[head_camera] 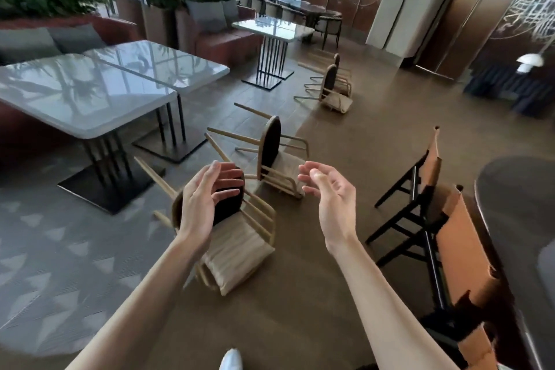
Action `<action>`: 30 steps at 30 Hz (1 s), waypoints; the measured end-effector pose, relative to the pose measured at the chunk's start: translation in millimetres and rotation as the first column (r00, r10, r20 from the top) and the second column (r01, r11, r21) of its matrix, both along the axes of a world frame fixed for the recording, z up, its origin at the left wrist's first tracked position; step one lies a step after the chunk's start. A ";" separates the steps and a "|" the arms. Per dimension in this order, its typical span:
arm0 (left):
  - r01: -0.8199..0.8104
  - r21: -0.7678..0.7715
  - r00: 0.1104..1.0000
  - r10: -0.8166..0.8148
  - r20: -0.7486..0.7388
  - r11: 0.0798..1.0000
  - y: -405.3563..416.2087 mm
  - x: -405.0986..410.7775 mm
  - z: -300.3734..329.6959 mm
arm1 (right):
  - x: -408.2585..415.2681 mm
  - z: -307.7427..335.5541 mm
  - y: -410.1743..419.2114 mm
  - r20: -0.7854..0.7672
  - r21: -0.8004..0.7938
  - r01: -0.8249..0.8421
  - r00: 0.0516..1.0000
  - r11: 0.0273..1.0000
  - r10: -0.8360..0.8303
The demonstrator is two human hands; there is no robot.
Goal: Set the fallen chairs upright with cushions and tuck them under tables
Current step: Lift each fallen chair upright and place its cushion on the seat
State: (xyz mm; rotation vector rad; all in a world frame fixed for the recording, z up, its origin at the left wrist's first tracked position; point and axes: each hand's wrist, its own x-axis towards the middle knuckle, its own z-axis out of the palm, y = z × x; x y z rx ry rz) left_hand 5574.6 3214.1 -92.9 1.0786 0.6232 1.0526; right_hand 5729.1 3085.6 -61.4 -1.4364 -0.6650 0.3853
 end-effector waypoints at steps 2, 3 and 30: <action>0.012 -0.026 1.000 -0.012 -0.018 1.000 45.8 39.9 -8.2 | 33.5 -5.6 49.3 -0.021 -0.034 0.000 1.000 0.999 -0.001; 0.020 -0.030 0.999 -0.021 -0.034 0.999 66.4 56.8 -10.7 | 47.2 -7.3 71.5 -0.032 -0.055 -0.003 1.000 0.998 0.001; -0.694 -0.555 0.688 0.649 -0.325 0.458 282.1 228.7 -238.7 | 235.3 -242.6 452.4 -0.361 -0.514 -0.767 0.599 0.384 0.715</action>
